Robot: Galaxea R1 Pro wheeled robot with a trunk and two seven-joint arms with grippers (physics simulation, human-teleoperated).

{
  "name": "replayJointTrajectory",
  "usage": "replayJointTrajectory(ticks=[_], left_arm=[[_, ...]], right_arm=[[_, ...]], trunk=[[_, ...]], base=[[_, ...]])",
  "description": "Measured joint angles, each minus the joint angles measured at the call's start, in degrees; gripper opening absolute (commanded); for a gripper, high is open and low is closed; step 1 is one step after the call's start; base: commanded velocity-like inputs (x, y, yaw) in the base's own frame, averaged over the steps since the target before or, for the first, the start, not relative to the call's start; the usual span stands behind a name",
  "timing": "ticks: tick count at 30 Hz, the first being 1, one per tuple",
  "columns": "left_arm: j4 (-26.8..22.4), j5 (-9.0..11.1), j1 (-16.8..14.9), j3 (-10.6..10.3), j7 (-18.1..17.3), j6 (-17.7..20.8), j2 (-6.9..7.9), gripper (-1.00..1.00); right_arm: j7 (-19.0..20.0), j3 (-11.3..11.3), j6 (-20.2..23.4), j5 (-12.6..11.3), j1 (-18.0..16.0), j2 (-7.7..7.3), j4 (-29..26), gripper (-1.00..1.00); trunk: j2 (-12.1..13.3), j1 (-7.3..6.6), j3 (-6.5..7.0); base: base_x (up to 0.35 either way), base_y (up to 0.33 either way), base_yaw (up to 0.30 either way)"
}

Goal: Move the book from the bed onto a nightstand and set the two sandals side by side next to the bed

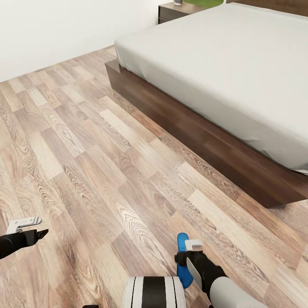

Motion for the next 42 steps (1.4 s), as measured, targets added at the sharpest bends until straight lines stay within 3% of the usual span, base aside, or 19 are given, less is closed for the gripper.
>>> replayJointTrajectory(ticks=[14,20,29,35,42], left_arm=[[-0.01,-0.01,0.00,0.00,0.00,0.03,0.00,1.00],[-0.01,0.01,0.00,0.00,0.00,0.00,0.00,1.00],[-0.01,-0.02,0.00,0.00,0.00,-0.01,0.00,1.00],[-0.01,0.00,0.00,0.00,0.00,0.00,0.00,1.00],[-0.01,-0.04,0.00,0.00,0.00,0.01,0.00,1.00]], right_arm=[[-0.03,-0.01,0.00,0.00,-0.52,0.02,0.00,1.00],[-0.03,0.01,0.08,0.00,-0.72,0.02,0.00,1.00],[-0.04,-0.03,1.27,0.00,-1.31,0.02,0.00,1.00],[-0.04,-0.01,1.48,0.00,-1.61,0.02,0.00,1.00],[-0.04,-0.02,1.56,0.00,-1.83,0.02,0.00,1.00]], trunk=[[0.00,0.00,0.00],[-0.08,0.16,-1.32],[-0.08,0.15,-1.33],[-0.16,0.31,-2.65],[-0.16,0.31,-2.66]], base=[[0.000,0.000,0.000],[0.000,0.000,0.000],[0.000,0.000,0.000],[0.000,0.000,0.000],[0.000,0.000,0.000]])
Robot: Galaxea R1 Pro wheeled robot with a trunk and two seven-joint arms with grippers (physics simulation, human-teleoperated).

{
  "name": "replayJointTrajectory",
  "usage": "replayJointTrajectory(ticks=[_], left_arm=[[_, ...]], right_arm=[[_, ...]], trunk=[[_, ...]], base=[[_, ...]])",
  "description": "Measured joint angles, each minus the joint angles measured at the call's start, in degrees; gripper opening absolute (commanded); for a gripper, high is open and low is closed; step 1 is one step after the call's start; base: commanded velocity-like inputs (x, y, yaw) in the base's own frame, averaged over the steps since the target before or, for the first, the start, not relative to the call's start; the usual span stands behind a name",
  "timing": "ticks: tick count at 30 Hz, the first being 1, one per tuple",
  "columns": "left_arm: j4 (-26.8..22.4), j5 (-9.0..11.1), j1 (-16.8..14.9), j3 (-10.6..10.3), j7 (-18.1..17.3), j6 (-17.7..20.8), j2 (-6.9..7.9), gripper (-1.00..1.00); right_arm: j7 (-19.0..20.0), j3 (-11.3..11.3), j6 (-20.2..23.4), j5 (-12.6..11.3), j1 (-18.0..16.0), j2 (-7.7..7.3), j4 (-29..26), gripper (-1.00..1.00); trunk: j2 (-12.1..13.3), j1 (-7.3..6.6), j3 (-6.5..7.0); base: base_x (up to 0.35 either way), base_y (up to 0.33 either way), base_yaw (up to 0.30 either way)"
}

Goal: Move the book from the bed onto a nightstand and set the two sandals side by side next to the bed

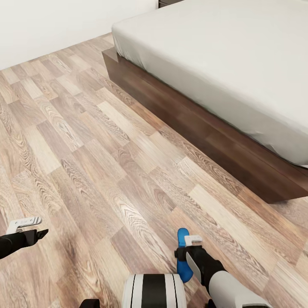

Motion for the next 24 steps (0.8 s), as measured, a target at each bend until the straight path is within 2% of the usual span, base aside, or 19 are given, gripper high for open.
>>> replayJointTrajectory(ticks=[19,24], left_arm=[[0.00,-0.01,0.00,0.00,0.00,-0.02,0.00,1.00],[0.00,-0.02,0.00,-0.02,0.00,-0.02,0.00,1.00]], right_arm=[[-0.08,-0.01,0.03,0.00,-0.30,-0.05,0.00,1.00],[-0.08,-0.02,0.03,0.00,-0.31,-0.02,0.00,1.00]], trunk=[[0.00,0.00,0.00],[-0.07,0.13,-1.10]], base=[[0.000,0.000,0.000],[0.000,0.000,0.000]])
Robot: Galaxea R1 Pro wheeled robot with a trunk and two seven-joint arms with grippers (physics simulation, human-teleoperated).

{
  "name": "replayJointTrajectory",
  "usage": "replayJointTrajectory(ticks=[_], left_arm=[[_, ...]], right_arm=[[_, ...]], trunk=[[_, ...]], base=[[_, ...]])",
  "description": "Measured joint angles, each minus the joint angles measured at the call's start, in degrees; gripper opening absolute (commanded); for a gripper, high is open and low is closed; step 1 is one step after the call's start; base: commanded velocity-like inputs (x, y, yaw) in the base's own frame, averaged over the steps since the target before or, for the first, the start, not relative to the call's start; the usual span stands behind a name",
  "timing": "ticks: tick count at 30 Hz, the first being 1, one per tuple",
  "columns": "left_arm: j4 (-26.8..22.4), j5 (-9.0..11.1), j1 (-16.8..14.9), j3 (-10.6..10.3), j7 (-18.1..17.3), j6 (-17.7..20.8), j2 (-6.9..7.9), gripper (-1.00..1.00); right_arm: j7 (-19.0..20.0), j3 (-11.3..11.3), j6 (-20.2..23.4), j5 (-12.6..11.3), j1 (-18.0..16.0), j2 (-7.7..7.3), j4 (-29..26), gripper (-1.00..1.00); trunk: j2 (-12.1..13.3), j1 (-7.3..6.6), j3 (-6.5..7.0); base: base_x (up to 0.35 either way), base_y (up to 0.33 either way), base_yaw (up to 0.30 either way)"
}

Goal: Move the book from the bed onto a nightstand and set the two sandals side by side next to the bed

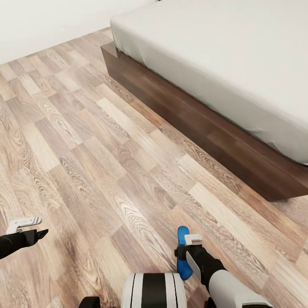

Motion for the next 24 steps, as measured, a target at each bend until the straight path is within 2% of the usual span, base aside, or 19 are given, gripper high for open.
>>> replayJointTrajectory(ticks=[24], left_arm=[[0.00,-0.01,0.00,0.01,0.00,0.00,0.00,1.00]], right_arm=[[0.00,0.00,0.00,0.00,-0.01,0.02,0.00,1.00]], trunk=[[-0.02,0.02,-0.23]], base=[[0.000,0.000,0.000]])
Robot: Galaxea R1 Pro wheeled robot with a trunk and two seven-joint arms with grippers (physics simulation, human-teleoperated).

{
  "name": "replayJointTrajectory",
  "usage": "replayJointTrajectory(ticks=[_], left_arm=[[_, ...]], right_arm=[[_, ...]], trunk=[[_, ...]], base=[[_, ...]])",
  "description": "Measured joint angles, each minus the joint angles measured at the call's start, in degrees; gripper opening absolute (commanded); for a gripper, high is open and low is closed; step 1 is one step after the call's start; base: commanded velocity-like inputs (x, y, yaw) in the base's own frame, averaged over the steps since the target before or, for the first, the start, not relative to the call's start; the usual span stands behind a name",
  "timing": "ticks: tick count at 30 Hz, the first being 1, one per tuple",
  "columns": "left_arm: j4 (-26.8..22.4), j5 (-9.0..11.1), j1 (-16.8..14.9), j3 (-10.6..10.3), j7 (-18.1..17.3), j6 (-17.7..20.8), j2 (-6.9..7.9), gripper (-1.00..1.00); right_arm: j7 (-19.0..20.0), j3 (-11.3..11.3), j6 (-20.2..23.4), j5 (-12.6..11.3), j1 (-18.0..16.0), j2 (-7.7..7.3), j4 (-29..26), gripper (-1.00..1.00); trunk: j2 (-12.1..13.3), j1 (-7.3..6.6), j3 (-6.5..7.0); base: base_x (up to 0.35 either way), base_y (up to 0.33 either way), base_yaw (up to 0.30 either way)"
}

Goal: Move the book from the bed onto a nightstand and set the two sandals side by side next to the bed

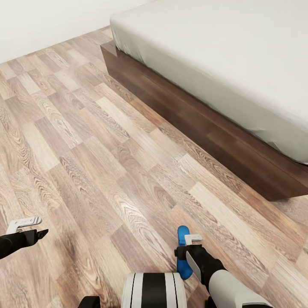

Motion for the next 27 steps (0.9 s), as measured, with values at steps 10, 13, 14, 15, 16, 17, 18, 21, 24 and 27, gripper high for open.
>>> replayJointTrajectory(ticks=[10,13,14,15,16,17,18,21,24,27], left_arm=[[0.00,0.00,0.00,-0.02,0.00,0.00,0.00,1.00],[0.00,0.00,0.00,-0.02,0.00,0.00,0.00,1.00],[0.00,0.00,0.00,-0.02,0.00,0.00,0.00,1.00],[0.00,0.00,0.00,-0.01,0.00,0.00,0.00,1.00],[0.00,0.00,0.00,-0.01,0.00,0.00,0.00,1.00],[0.00,0.00,0.00,-0.01,0.00,0.00,0.00,1.00],[0.00,0.00,0.00,0.00,0.00,0.00,0.00,1.00],[0.00,0.00,0.00,0.00,0.00,0.00,0.00,1.00],[0.00,0.00,0.00,0.00,0.00,0.00,0.00,1.00],[0.00,0.00,0.00,0.00,0.00,0.00,0.00,1.00]], right_arm=[[0.00,0.00,0.00,0.00,0.00,-0.03,0.06,1.00],[0.00,0.00,0.00,0.00,0.00,-0.03,0.07,1.00],[0.00,0.00,0.00,0.00,0.00,-0.04,0.07,1.00],[0.00,0.00,0.00,0.00,0.00,-0.05,0.08,1.00],[0.00,0.00,0.00,0.00,0.00,-0.06,0.08,1.00],[0.00,0.00,0.00,0.00,0.00,-0.06,0.08,1.00],[0.00,0.00,0.00,0.00,0.00,-0.06,0.08,1.00],[0.00,0.00,0.00,0.00,0.00,-0.05,0.08,1.00],[0.00,0.00,0.00,0.00,0.00,-0.07,0.09,1.00],[0.01,0.01,0.01,0.09,0.00,-0.07,0.08,-1.00]], trunk=[[0.00,0.00,0.00],[0.00,0.00,0.00],[0.00,0.00,0.00],[0.00,0.00,0.00],[0.00,0.00,0.00],[0.00,0.00,0.00],[0.00,0.00,0.00],[0.00,0.00,0.00],[0.00,0.00,0.00],[0.00,0.00,0.00]], base=[[0.000,0.000,0.000],[0.000,0.000,0.000],[0.000,0.000,0.000],[0.000,0.000,0.000],[0.000,0.000,0.000],[0.000,0.000,0.000],[0.000,0.000,0.000],[0.000,0.000,0.000],[0.000,0.000,0.000],[0.000,0.000,0.000]])
